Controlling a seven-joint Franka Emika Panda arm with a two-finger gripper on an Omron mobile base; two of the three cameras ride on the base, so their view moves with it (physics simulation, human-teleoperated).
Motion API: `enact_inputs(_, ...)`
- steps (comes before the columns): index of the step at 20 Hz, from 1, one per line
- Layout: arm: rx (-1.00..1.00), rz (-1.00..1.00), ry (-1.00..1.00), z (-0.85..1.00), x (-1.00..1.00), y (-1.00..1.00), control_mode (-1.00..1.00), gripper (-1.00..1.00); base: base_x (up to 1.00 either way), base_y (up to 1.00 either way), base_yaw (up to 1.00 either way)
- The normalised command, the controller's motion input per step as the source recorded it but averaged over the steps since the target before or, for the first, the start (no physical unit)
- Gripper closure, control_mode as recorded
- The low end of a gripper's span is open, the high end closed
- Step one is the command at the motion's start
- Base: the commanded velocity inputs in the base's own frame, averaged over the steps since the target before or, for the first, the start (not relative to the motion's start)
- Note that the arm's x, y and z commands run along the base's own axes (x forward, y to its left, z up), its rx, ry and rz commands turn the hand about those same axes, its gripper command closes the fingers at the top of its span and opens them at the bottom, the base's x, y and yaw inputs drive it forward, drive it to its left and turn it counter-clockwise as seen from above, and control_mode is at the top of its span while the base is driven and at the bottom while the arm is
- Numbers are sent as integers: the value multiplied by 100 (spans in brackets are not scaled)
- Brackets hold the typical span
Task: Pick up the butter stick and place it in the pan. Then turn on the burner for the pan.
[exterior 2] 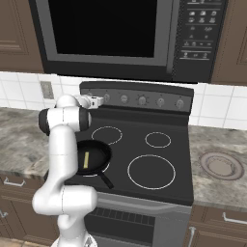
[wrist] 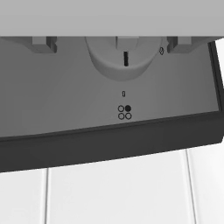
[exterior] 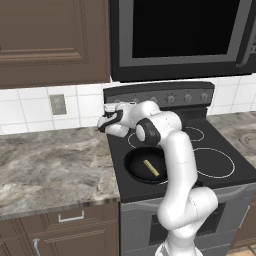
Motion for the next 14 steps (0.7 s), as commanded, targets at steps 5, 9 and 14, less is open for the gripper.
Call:
enact_inputs(5,0,0,0,-2,0,0,-100,-100,0,0,0)
enact_inputs(9,0,0,0,0,0,0,-100,-100,0,0,0)
enact_inputs(14,0,0,0,0,0,0,-100,-100,0,0,0)
